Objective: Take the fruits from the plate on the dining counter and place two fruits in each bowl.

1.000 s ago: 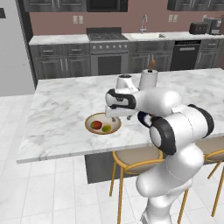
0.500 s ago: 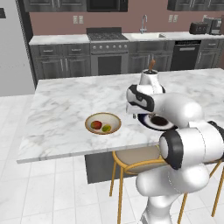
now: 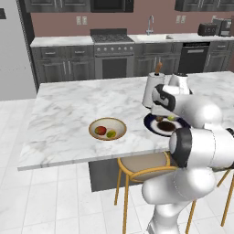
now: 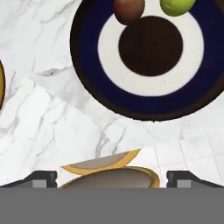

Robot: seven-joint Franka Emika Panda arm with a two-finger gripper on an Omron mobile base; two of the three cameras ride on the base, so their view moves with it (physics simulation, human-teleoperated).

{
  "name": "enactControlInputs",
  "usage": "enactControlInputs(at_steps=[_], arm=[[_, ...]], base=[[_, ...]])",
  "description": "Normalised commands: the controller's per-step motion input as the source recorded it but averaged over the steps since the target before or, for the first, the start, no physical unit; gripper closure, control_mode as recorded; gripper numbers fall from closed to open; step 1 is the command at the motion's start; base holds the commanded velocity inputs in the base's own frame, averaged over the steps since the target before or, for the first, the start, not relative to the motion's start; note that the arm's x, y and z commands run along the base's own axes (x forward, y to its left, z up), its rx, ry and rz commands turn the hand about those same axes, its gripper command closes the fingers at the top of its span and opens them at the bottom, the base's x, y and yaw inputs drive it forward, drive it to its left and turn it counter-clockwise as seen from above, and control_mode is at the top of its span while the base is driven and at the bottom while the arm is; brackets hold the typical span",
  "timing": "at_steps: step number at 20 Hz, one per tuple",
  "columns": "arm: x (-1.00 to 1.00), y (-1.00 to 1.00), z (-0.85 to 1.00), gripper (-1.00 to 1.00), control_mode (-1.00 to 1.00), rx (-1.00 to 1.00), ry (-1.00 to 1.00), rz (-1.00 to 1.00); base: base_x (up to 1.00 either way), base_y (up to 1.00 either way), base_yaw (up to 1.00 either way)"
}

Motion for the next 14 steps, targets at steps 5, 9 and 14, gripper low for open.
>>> enactControlInputs(at_steps=[5, 9, 14], arm=[[0.54, -0.20, -0.03, -1.00, -1.00, 0.06, -0.07, -0.05], [0.61, -0.12, -0.25, -1.00, -1.00, 0.00, -0.08, -0.11], [0.65, -0.07, -0.33, -1.00, -1.00, -0.02, 0.00, -0.23]], base=[[0.00, 0.00, 0.00], [0.00, 0.00, 0.00], [0.00, 0.00, 0.00]])
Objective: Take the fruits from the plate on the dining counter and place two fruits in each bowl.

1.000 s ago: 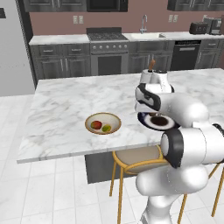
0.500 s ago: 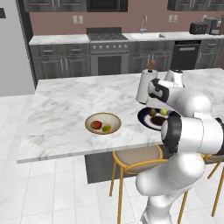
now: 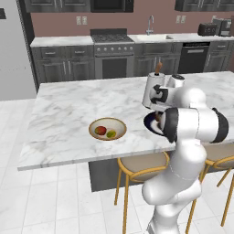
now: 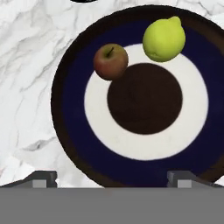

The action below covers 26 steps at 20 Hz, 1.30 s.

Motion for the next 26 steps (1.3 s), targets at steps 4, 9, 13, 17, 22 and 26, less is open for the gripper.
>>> enactControlInputs(at_steps=[4, 9, 13, 17, 22, 26], arm=[[0.51, -0.20, -0.23, -1.00, -1.00, 0.00, 0.00, -0.23], [0.43, -0.26, -0.18, -1.00, -1.00, 0.00, 0.03, -0.06], [0.42, -0.11, -0.44, -1.00, -1.00, -0.01, 0.04, 0.00], [0.22, 0.00, -0.49, -1.00, -1.00, -0.03, 0.07, 0.00], [0.24, 0.00, -0.28, -1.00, -1.00, -0.01, 0.03, 0.00], [0.29, 0.00, 0.00, -1.00, -1.00, 0.00, 0.00, 0.00]], base=[[0.00, 0.00, 0.00], [0.00, 0.00, 0.00], [0.00, 0.00, 0.00], [0.00, 0.00, 0.00], [0.00, 0.00, 0.00], [0.00, 0.00, 0.00]])
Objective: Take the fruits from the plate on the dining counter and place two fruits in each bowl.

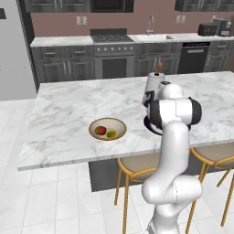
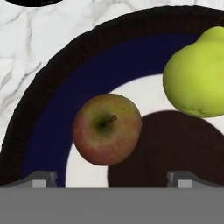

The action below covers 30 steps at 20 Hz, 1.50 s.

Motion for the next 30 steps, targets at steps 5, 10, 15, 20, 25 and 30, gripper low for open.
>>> enactControlInputs(at_steps=[5, 10, 15, 20, 25, 30], arm=[[0.25, -0.08, 0.00, -1.00, -1.00, 0.00, 0.02, 0.00], [0.16, -0.20, -0.01, -1.00, -1.00, 0.00, 0.02, 0.00], [0.01, -0.11, -0.16, -1.00, -1.00, 0.00, 0.07, -0.03], [0.00, 0.03, -0.26, -1.00, -1.00, 0.00, 0.06, -0.02], [0.00, 0.10, -0.25, 1.00, -1.00, 0.00, 0.07, 0.00], [0.00, -0.01, -0.04, 1.00, -1.00, 0.00, 0.05, 0.00]], base=[[0.00, 0.00, 0.00], [0.00, 0.00, 0.00], [0.00, 0.00, 0.00], [0.00, 0.00, 0.00], [0.00, 0.00, 0.00], [0.00, 0.00, 0.00]])
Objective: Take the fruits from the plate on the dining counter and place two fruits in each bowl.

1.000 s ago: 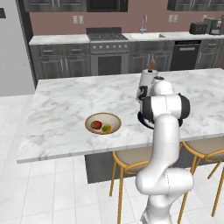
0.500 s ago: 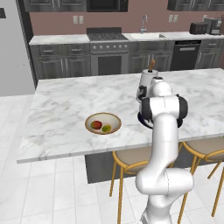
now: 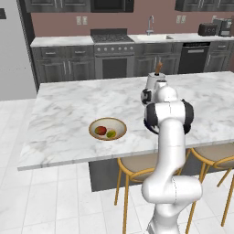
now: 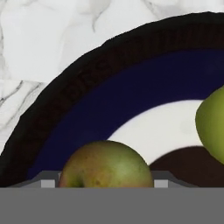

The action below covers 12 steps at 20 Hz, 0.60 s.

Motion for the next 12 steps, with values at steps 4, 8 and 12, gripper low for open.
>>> enactControlInputs(at_steps=[4, 8, 12], arm=[[-0.27, -0.31, 0.21, 1.00, -1.00, 0.00, 0.00, 0.00], [-0.76, -0.11, 0.60, 1.00, -1.00, 0.00, 0.00, 0.00], [-1.00, 0.01, 0.62, 1.00, -1.00, 0.02, 0.00, 0.04]], base=[[0.00, 0.00, 0.00], [0.00, 0.00, 0.00], [0.00, 0.00, 0.00]])
